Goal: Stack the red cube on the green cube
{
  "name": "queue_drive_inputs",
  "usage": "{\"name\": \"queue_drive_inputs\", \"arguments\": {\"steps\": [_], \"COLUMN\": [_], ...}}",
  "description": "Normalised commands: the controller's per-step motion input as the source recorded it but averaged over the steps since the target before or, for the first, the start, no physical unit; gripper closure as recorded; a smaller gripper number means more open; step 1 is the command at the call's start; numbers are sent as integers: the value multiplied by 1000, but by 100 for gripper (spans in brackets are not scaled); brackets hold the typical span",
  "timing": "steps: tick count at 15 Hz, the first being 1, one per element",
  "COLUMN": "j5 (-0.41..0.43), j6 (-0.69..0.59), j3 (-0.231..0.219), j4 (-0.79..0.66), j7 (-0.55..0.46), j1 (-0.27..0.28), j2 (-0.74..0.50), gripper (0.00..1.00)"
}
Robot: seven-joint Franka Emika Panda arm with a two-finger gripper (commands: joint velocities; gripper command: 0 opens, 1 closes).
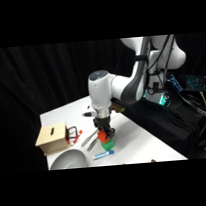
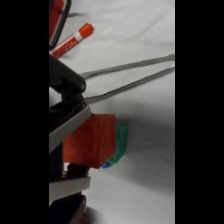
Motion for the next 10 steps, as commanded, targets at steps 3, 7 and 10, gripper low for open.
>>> {"name": "queue_drive_inputs", "arguments": {"steps": [3, 7, 10], "j5": [116, 110, 82], "j6": [-30, -51, -57], "j3": [47, 30, -7], "j4": [145, 133, 108], "j7": [-7, 3, 26], "j1": [28, 31, 29], "j2": [75, 65, 44], "gripper": [75, 25, 17]}}
